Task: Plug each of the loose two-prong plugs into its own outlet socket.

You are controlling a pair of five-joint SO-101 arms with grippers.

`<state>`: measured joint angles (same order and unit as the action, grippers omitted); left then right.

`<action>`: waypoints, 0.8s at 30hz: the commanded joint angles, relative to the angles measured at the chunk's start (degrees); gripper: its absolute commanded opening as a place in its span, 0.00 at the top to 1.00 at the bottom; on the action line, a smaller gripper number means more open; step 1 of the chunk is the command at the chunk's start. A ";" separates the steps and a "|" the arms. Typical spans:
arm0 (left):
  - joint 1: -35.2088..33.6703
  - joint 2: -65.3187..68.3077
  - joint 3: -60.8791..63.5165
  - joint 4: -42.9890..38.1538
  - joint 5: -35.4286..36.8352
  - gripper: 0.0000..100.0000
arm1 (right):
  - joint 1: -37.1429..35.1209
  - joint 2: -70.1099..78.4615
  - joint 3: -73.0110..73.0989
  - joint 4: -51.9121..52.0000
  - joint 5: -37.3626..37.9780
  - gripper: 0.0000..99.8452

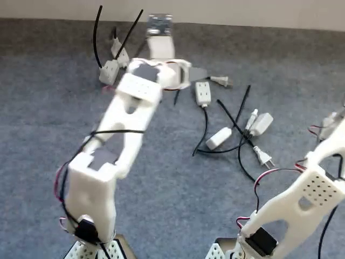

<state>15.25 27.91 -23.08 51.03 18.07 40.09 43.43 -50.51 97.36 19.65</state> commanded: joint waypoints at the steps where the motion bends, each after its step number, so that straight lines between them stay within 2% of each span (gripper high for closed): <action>1: 3.47 15.25 -25.63 5.54 -0.09 0.59 | 3.74 -4.35 -2.51 1.10 -0.18 0.84; 7: 3.65 34.33 -57.36 21.71 4.40 0.59 | 5.41 -3.03 -2.59 1.01 -0.09 0.84; 12: 3.03 46.90 -72.75 29.71 14.33 0.62 | 5.41 1.89 -2.86 1.01 -0.09 0.84; 17: 2.42 49.10 -71.96 29.80 22.42 0.73 | 6.46 6.20 -3.12 1.01 -0.09 0.84; 19: 2.51 49.10 -71.87 29.80 21.98 0.75 | 6.99 7.25 -3.12 0.92 -0.09 0.84; 24: 5.05 49.27 -71.52 31.30 15.30 0.75 | 7.16 8.57 -3.12 1.01 1.93 0.84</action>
<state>17.98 78.20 -92.26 80.75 36.62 46.77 53.36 -51.03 97.36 19.82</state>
